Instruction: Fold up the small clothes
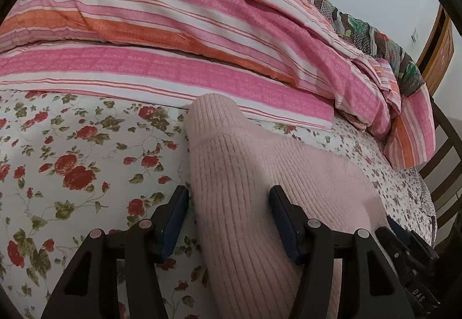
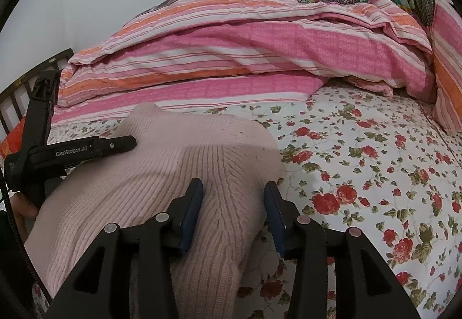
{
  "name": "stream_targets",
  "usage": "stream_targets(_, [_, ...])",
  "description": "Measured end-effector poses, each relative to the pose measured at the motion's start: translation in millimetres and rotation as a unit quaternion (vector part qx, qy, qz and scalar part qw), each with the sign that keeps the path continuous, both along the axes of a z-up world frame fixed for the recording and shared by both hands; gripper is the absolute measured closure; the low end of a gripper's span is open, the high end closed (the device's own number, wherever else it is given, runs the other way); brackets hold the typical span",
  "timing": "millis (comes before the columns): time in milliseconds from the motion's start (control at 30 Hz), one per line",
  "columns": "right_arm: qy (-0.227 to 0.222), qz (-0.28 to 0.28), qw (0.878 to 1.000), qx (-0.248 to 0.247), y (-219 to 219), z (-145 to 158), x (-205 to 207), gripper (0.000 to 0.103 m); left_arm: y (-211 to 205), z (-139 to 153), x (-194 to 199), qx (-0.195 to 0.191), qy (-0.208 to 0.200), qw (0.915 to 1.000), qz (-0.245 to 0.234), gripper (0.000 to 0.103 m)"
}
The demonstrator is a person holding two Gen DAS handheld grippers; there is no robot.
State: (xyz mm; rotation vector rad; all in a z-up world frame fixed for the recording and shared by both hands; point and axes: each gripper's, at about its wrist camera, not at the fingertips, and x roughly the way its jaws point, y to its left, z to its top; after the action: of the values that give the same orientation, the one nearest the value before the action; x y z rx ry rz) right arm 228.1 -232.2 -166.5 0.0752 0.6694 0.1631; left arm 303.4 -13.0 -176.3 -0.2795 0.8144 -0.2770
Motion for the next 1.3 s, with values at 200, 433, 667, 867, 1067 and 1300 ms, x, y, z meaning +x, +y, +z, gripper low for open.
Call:
stream_targets(200, [-0.001, -0.002, 1.000, -0.006, 1.5, 0.9, -0.9, 0.061, -3.3, 3.4, -7.1, 0.015, -0.006, 0.9999, 0.002, 0.046])
stream_targets(433, [-0.001, -0.003, 1.000, -0.010, 3.4, 3.2, -3.2, 0.058, -7.3, 8.8, -38.7, 0.022, -0.017, 0.9996, -0.011, 0.047])
stream_targets(667, [0.013, -0.005, 1.000, -0.001, -1.4, 7.4, -10.4, 0.058, -25.2, 27.2, -91.1, 0.079, -0.056, 0.9945, -0.041, 0.048])
stream_targets(867, [0.023, -0.011, 0.999, 0.024, -8.6, 13.3, -30.9, 0.058, -13.2, 28.5, -118.3, 0.048, -0.046, 0.9968, -0.045, 0.048])
stream_targets(1067, [0.022, -0.014, 1.000, -0.002, -2.6, 17.9, -49.4, 0.058, -15.6, 30.0, -131.3, 0.055, -0.041, 0.9972, -0.030, 0.048])
stream_targets(1300, [0.028, -0.020, 0.999, -0.004, -6.1, 21.5, -65.9, 0.058, -11.0, 28.2, -152.8, 0.057, -0.045, 0.9966, -0.040, 0.048])
